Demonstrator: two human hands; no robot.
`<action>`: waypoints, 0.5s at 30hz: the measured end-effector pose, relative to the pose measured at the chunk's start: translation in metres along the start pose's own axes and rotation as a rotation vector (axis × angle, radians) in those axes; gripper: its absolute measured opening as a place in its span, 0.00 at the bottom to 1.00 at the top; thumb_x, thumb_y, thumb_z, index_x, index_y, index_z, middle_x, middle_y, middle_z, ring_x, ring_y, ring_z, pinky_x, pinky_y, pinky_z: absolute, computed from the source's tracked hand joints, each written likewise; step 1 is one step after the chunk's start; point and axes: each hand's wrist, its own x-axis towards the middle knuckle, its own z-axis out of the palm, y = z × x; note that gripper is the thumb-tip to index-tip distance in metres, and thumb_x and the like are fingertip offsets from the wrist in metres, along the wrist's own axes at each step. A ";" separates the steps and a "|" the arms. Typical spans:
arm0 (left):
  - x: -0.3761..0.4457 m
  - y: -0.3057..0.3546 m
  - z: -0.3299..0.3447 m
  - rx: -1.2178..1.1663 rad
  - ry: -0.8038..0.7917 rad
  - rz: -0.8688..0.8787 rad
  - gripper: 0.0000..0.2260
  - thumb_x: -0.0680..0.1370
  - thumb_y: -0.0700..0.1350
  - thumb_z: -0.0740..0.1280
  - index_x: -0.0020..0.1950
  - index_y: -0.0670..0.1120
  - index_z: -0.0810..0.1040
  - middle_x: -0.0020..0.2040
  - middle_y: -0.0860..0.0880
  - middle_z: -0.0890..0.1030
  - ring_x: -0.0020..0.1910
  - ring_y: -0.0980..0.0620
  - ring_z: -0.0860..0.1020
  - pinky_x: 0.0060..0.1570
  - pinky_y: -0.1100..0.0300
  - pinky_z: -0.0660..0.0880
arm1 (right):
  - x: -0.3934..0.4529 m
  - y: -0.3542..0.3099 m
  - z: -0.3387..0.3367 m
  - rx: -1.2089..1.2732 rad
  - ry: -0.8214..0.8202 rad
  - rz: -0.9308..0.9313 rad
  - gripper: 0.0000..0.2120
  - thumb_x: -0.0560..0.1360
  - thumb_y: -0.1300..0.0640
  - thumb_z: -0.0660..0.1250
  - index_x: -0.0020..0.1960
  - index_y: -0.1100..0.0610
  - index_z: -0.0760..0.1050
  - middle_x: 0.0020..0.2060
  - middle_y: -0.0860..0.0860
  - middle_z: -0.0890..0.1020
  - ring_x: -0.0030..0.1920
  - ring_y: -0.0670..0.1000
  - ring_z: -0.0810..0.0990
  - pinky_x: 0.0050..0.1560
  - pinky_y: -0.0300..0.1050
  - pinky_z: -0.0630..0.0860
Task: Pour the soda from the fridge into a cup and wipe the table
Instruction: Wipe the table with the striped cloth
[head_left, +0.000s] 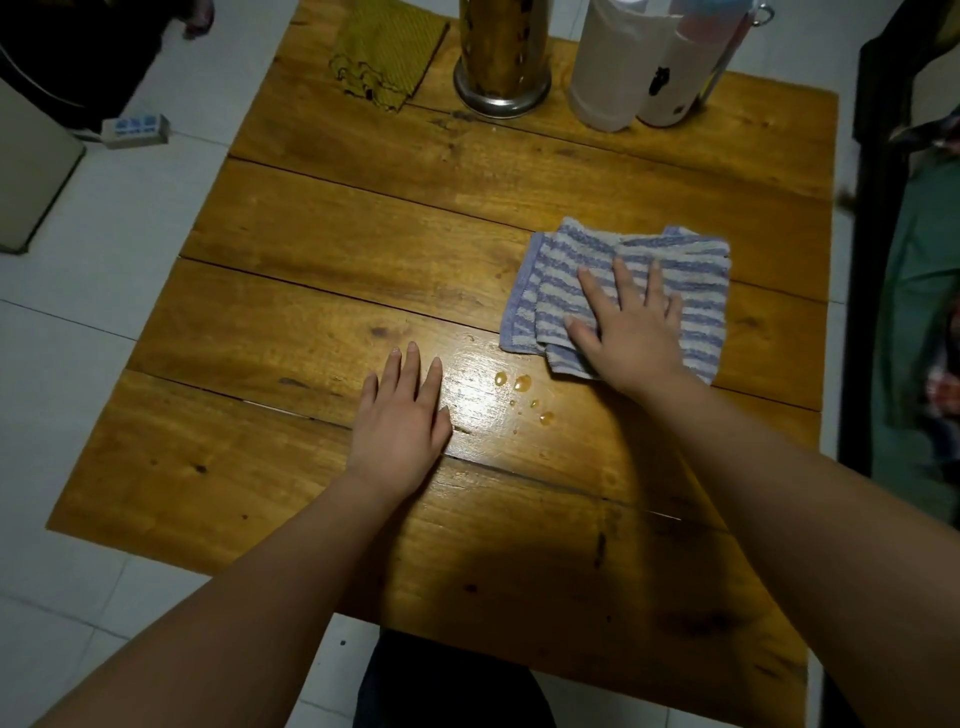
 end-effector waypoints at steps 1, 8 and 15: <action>0.000 0.000 0.000 -0.009 0.004 -0.001 0.25 0.80 0.52 0.49 0.76 0.46 0.53 0.77 0.40 0.52 0.76 0.42 0.50 0.73 0.46 0.50 | -0.003 -0.001 0.002 -0.011 0.005 -0.021 0.29 0.76 0.35 0.46 0.74 0.41 0.44 0.76 0.52 0.45 0.74 0.61 0.38 0.71 0.64 0.39; 0.000 -0.003 -0.003 -0.002 -0.019 0.000 0.24 0.81 0.51 0.51 0.76 0.48 0.50 0.77 0.43 0.48 0.76 0.45 0.47 0.73 0.48 0.48 | -0.009 0.013 -0.008 -0.081 0.028 -0.118 0.35 0.74 0.35 0.53 0.75 0.47 0.46 0.75 0.53 0.54 0.74 0.59 0.49 0.71 0.58 0.51; -0.002 -0.007 -0.001 -0.012 -0.019 0.008 0.24 0.81 0.51 0.50 0.76 0.49 0.48 0.78 0.44 0.47 0.76 0.46 0.46 0.73 0.47 0.48 | -0.020 0.007 -0.004 -0.025 0.141 -0.032 0.30 0.75 0.42 0.59 0.72 0.56 0.60 0.68 0.57 0.66 0.69 0.57 0.61 0.66 0.54 0.61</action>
